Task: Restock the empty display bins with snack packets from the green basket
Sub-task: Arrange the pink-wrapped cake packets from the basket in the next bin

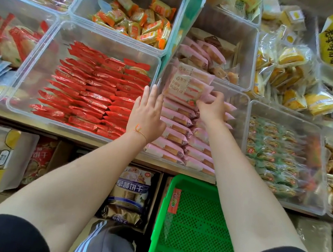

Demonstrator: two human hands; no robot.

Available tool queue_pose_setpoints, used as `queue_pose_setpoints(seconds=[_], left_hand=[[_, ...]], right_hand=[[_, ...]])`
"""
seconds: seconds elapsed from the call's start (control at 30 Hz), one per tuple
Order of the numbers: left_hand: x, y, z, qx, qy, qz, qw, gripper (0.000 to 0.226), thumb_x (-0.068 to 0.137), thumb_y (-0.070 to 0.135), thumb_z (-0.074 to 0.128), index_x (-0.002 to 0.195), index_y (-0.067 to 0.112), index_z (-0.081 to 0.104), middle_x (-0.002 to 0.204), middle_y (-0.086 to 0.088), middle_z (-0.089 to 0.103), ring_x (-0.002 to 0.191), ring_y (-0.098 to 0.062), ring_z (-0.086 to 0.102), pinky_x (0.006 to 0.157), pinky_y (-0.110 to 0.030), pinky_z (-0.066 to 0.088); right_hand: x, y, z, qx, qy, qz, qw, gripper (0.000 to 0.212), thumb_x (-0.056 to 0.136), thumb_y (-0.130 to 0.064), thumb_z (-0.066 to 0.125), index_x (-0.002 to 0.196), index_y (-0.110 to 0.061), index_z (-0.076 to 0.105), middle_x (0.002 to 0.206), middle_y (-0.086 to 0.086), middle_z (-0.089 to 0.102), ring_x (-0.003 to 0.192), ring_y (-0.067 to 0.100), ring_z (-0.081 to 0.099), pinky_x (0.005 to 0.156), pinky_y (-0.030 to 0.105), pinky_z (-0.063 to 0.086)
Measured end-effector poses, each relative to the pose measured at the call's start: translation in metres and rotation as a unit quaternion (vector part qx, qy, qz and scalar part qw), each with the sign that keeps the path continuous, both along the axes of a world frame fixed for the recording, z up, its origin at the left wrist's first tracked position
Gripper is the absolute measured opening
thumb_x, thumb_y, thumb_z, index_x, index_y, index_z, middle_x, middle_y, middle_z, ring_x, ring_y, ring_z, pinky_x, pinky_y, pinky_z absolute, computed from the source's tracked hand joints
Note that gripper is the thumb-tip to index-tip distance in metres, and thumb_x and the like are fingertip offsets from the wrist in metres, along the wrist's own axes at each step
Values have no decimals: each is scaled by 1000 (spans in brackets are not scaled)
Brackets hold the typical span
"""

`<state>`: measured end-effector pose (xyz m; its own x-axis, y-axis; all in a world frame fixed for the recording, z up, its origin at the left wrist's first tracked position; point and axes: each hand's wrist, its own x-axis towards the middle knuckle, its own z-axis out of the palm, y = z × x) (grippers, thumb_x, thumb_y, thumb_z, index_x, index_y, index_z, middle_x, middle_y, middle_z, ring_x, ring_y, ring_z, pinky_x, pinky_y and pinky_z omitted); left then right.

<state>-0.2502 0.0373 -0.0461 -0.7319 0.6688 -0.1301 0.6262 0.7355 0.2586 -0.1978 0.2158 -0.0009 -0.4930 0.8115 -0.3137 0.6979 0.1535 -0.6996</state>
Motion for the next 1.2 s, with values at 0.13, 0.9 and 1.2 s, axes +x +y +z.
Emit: queue_pose_setpoints(seconds=[0.13,0.9,1.2], left_hand=[[28,2,15,73,19,-50,996,62,82,25,55,140,4,45,145,-23,44,137,-42,38,114,-50,30],[340,110,-62,-103,-462,-16,881,27,90,19,46,103,15,70,92,-7,74,80,-24,72,79,-27,54],[377,126,-89,-128,-492,85,857,22,96,20,48,103,8,65,90,-8,71,59,-17,64,52,-21,44]], right_hand=[[43,-10,15,-2,58,-15,998,13,93,-14,57,98,-24,61,91,-3,66,83,20,69,76,38,60],[432,53,-136,-19,-302,-102,947,63,88,-20,66,140,-1,38,139,24,41,128,39,40,104,41,37],[461,71,-167,47,-290,5,956,65,85,-17,72,140,-2,40,135,19,47,126,35,45,101,41,42]])
